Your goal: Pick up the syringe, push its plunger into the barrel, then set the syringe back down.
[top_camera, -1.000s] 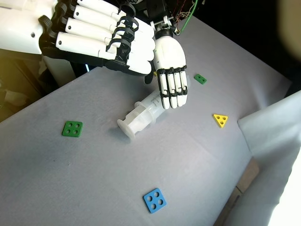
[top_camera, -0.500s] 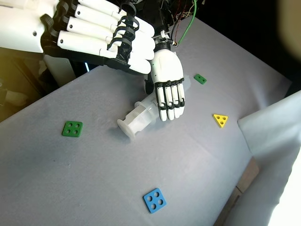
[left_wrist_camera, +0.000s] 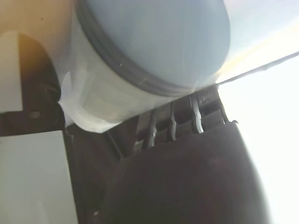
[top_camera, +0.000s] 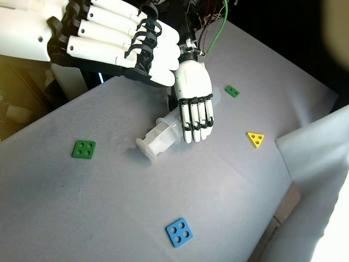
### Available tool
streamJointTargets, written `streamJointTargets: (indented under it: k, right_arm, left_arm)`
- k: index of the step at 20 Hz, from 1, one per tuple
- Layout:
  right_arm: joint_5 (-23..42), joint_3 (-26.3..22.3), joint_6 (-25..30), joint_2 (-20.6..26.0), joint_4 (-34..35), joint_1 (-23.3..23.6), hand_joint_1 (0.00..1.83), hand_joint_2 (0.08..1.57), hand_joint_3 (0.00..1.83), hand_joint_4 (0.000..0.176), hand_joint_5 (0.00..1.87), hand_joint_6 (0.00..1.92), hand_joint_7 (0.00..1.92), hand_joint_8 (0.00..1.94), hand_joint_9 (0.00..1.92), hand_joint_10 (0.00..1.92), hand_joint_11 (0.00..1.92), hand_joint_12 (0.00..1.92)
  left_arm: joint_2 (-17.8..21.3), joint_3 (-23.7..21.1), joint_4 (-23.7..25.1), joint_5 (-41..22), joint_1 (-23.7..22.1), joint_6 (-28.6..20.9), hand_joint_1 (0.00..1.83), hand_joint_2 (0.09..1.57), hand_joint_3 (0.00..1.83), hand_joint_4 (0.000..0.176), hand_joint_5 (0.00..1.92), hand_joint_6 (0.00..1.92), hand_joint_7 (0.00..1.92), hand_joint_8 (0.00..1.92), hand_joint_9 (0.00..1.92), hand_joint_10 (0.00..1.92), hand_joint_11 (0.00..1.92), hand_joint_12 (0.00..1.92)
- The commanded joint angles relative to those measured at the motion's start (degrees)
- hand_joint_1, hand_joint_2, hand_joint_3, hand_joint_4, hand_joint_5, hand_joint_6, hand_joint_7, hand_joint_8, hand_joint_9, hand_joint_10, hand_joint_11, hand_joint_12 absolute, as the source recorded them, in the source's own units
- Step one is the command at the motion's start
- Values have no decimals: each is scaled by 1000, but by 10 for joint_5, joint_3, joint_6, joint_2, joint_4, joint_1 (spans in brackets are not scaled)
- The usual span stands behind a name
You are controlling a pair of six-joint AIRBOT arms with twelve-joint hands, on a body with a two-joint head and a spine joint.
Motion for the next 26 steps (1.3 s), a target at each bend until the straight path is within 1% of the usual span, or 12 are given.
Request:
streamJointTargets:
  k: [1, 2, 3, 4, 6, 7, 8, 16, 17, 19, 20, 26]
  right_arm:
    - [28, -3, 2, 2, 28, 4, 0, 1340, 0, 0, 160, 3, 141, 4, 100, 5, 0, 308]
    - [28, -3, 2, 2, 28, 4, 0, 1334, 0, 0, 164, 3, 136, 1, 99, 3, 0, 289]
    - [29, -3, 2, 2, 28, 4, 0, 1334, 0, 0, 166, 3, 136, 1, 97, 2, 0, 282]
    - [29, -4, 2, 2, 28, 4, 0, 1337, 0, 0, 166, 3, 135, 0, 98, 2, 0, 281]
    - [29, -4, 2, 3, 28, 4, 0, 1337, 0, 0, 165, 2, 135, 0, 99, 3, 0, 281]
    - [30, -4, 2, 3, 28, 4, 0, 1341, 0, 0, 149, 3, 116, 2, 81, 2, 0, 227]
    - [30, -5, 2, 3, 28, 4, 0, 1341, 0, 0, 148, 3, 116, 2, 82, 2, 0, 225]
    - [30, -11, -9, 7, 28, 4, 0, 1336, 0, 0, 161, 4, 129, 5, 92, 7, 0, 271]
    - [30, -13, -9, 7, 28, 2, 0, 1335, 0, 0, 172, 5, 144, 5, 103, 7, 0, 300]
    - [29, -14, -8, 8, 30, -3, 0, 1339, 0, 0, 166, 1, 140, 1, 101, 4, 0, 281]
    - [26, -14, -8, 8, 44, -5, 0, 1340, 1, 0, 156, 0, 132, 0, 94, 1, 0, 258]
    - [-18, -15, -53, 25, 365, -36, 0, 1342, 1, 0, 173, 3, 147, 1, 113, 6, 0, 359]
  left_arm:
    - [-9, 5, 6, -15, 6, 7, 1166, 1096, 3, 0, 546, 18, 653, 20, 637, 43, 248, 838]
    - [-11, 7, 5, -15, 9, 5, 1346, 1111, 0, 0, 732, 916, 1044, 628, 975, 915, 623, 794]
    - [-12, 8, 5, -15, 10, 3, 1367, 1134, 4, 0, 713, 1115, 1021, 868, 945, 1187, 679, 823]
    - [-13, 10, 2, -15, 12, 0, 1373, 1132, 0, 0, 807, 997, 992, 982, 922, 1240, 781, 864]
    - [-14, 11, -1, -15, 13, -2, 1376, 1123, 0, 0, 879, 888, 979, 1021, 927, 1242, 827, 887]
    - [-15, 11, -2, -15, 15, -3, 1264, 1091, 0, 0, 1025, 739, 1061, 1034, 1067, 653, 834, 947]
    - [-15, 11, -3, -16, 16, -4, 1252, 1096, 1, 0, 1026, 757, 1040, 1059, 1075, 593, 813, 975]
    - [-14, 6, 0, -20, 14, -7, 1225, 1135, 3, 0, 1029, 825, 866, 1274, 918, 781, 728, 1117]
    - [-12, 4, 5, -20, 11, -7, 1337, 1142, 3, 0, 987, 823, 854, 1267, 837, 1228, 720, 1163]
    - [-6, 0, 12, -19, 4, -6, 1361, 1159, 0, 0, 938, 856, 834, 1301, 803, 1374, 700, 1223]
    - [-2, -3, 13, -19, 1, -3, 1269, 1144, 0, 0, 998, 783, 878, 1334, 822, 1175, 713, 1267]
    - [20, -18, 27, -11, -33, 6, 1254, 1137, 1, 0, 1061, 678, 849, 1397, 808, 1151, 698, 1339]
